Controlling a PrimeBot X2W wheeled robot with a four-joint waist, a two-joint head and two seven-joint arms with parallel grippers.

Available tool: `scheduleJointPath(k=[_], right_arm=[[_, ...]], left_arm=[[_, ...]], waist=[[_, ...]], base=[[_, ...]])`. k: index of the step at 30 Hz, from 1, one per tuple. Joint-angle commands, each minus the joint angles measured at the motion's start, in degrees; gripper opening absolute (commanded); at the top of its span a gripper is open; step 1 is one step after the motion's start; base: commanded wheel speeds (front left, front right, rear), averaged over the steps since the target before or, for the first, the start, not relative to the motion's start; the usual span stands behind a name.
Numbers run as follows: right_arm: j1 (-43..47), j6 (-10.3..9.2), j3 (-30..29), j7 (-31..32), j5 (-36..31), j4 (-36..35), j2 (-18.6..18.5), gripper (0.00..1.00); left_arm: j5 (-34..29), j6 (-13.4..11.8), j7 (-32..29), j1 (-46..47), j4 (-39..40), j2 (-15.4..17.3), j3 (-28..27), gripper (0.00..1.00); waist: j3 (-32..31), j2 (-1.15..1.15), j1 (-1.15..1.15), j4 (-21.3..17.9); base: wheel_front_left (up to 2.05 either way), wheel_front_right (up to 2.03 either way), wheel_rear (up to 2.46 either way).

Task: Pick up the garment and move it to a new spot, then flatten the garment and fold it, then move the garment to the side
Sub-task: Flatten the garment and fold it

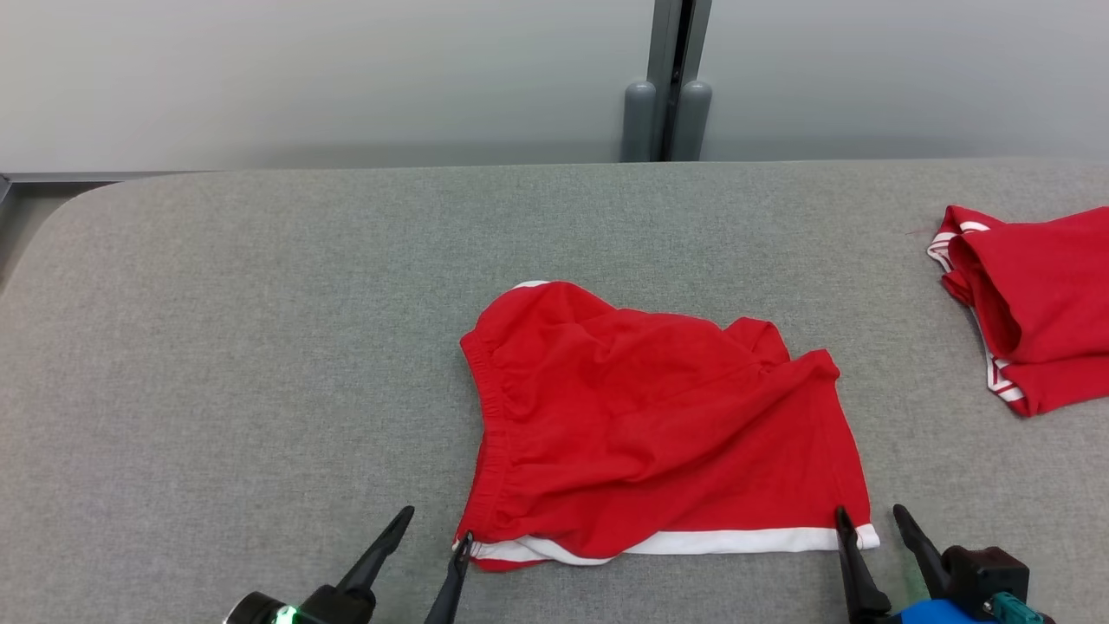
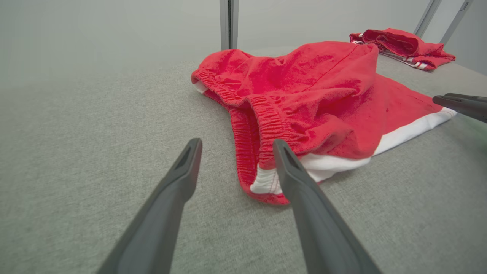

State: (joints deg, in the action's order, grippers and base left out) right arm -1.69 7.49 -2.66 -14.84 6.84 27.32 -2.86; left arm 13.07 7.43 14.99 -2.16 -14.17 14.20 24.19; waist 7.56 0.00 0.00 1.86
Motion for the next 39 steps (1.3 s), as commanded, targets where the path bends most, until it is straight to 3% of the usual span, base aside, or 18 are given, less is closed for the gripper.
scheduleJointPath(k=[1, 8, 19, 20, 21, 22, 23, 30, 39], right_arm=[[0.23, 0.01, 0.28, -0.37, 0.77, 0.77, -0.07, 1.00], [-0.65, 0.01, 1.40, -0.33, 1.82, 3.08, -0.06, 1.00], [-1.10, 0.02, 5.36, -0.16, 3.63, 4.74, -0.01, 1.00], [-1.13, 0.02, 5.75, -0.16, 3.79, 4.89, 0.02, 0.50], [-1.09, 0.02, 6.05, -0.16, 4.02, 4.95, 0.05, 0.32], [-1.12, 0.02, 6.33, -0.16, 4.20, 4.86, 0.06, 0.05], [-1.15, 0.02, 6.65, -0.16, 4.49, 4.77, 0.06, 0.00], [-2.51, 0.02, 7.71, -0.28, 4.92, 1.35, -0.05, 0.00], [-9.70, 0.02, 8.87, -0.30, 6.36, -8.39, -1.94, 0.00]], left_arm=[[0.94, 0.02, 0.27, -0.22, 0.21, 1.00, 1.55, 1.00], [3.07, 0.03, 0.27, 3.08, -1.68, 2.80, 7.40, 1.00], [6.02, 0.04, -0.01, 8.06, -10.06, 2.73, 13.15, 1.00], [6.19, 0.04, 0.02, 8.52, -10.99, 2.52, 13.32, 1.00], [6.67, 0.04, 0.06, 8.91, -11.79, 2.19, 13.51, 0.85], [6.89, 0.04, 0.08, 9.30, -12.55, 1.96, 13.83, 0.39], [7.10, 0.04, 0.11, 9.68, -13.25, 1.75, 14.11, 0.00], [9.15, 0.04, 0.21, 11.59, -13.59, 0.93, 15.09, 0.00], [13.10, 0.04, 0.25, 18.60, -2.68, 3.20, 14.71, 0.00]], waist=[[0.19, 0.00, 0.00, 0.05], [0.78, 0.00, 0.00, -0.06], [1.24, 0.00, 0.00, -1.36], [1.29, 0.00, 0.00, -1.41], [1.35, 0.00, 0.00, -1.41], [1.40, 0.00, 0.00, -1.41], [1.41, 0.00, 0.00, -1.41], [1.55, 0.00, 0.00, -1.43], [2.91, 0.00, 0.00, -1.69]], base=[[0.00, 0.00, 0.00], [0.00, 0.00, 0.00], [0.00, 0.00, 0.00], [0.00, 0.00, 0.00], [0.00, 0.00, 0.00], [0.00, 0.00, 0.00], [0.00, 0.00, 0.00], [0.00, 0.00, 0.00], [0.00, 0.00, 0.00]])
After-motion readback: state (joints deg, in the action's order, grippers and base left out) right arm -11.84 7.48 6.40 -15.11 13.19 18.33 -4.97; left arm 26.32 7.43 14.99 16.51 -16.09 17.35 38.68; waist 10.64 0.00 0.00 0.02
